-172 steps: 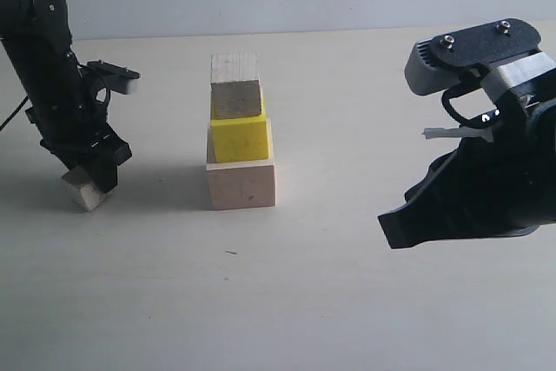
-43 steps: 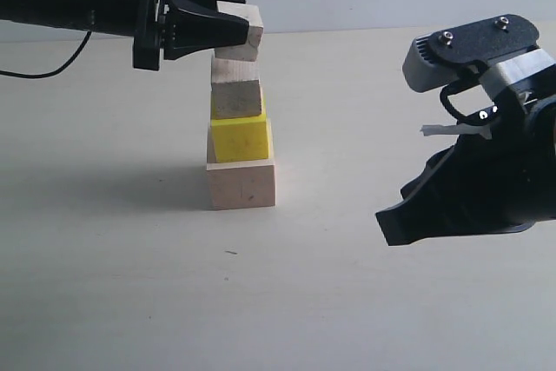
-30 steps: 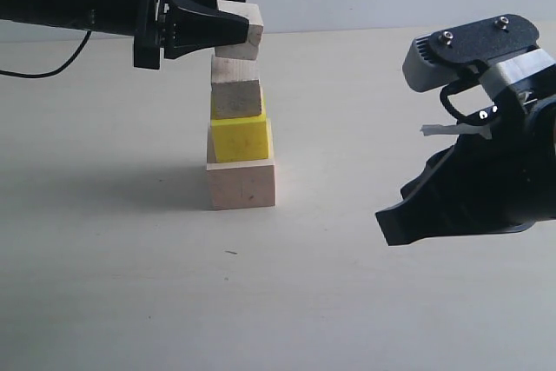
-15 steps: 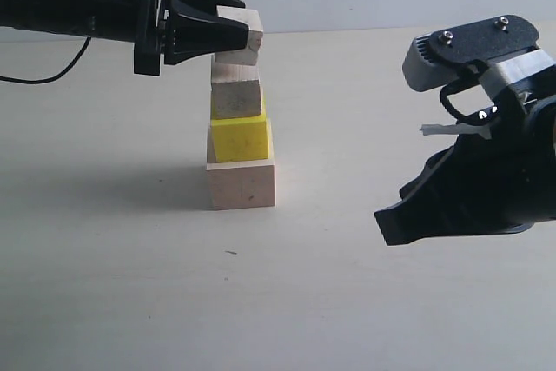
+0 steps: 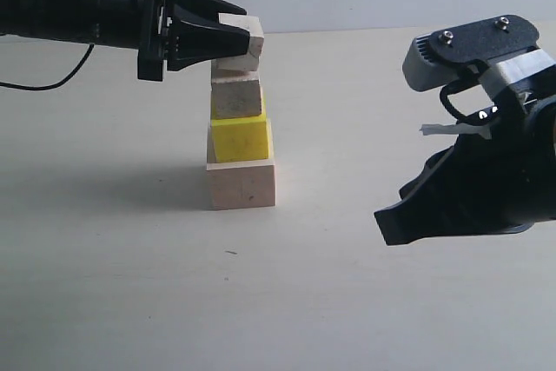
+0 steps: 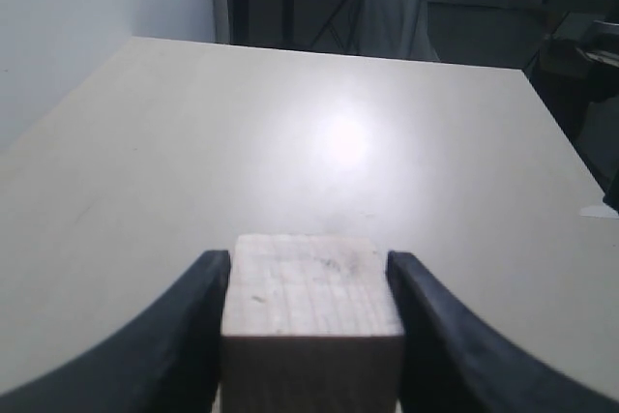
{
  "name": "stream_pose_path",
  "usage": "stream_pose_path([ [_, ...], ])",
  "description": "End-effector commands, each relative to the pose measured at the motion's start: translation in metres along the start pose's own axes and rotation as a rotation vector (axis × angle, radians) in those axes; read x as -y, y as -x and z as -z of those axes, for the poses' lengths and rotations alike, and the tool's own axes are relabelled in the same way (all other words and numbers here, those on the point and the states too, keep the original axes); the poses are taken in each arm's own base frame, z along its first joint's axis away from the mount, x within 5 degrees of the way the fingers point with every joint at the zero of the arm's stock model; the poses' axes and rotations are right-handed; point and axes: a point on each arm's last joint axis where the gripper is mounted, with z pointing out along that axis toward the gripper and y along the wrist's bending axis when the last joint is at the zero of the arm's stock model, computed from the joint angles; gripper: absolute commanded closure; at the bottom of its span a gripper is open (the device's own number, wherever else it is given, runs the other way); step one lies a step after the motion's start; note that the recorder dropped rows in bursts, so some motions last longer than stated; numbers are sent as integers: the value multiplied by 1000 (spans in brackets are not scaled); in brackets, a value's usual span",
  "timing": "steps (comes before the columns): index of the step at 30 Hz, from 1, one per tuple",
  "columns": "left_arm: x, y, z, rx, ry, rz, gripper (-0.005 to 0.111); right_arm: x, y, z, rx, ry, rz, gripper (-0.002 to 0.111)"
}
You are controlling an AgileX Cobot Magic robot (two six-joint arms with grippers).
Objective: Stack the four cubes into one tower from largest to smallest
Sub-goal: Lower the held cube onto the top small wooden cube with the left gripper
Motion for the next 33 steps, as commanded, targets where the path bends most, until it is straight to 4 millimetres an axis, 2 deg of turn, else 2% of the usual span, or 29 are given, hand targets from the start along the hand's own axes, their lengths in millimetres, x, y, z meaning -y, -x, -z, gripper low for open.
stream_pose_path([
  [1, -1, 3, -1, 34, 11, 13, 107, 0, -1, 1, 9, 5, 2, 108],
  [20, 1, -1, -1, -3, -10, -3, 106, 0, -1, 1, 9, 5, 2, 108],
  [22, 1, -1, -1, -3, -10, -3, 101, 0, -1, 1, 9, 5, 2, 108],
  [28, 1, 0, -1, 3, -7, 0, 74, 0, -1, 1, 9, 5, 2, 108],
  [33, 0, 1, -1, 13, -1, 4, 63, 0, -1, 1, 9, 5, 2, 108],
])
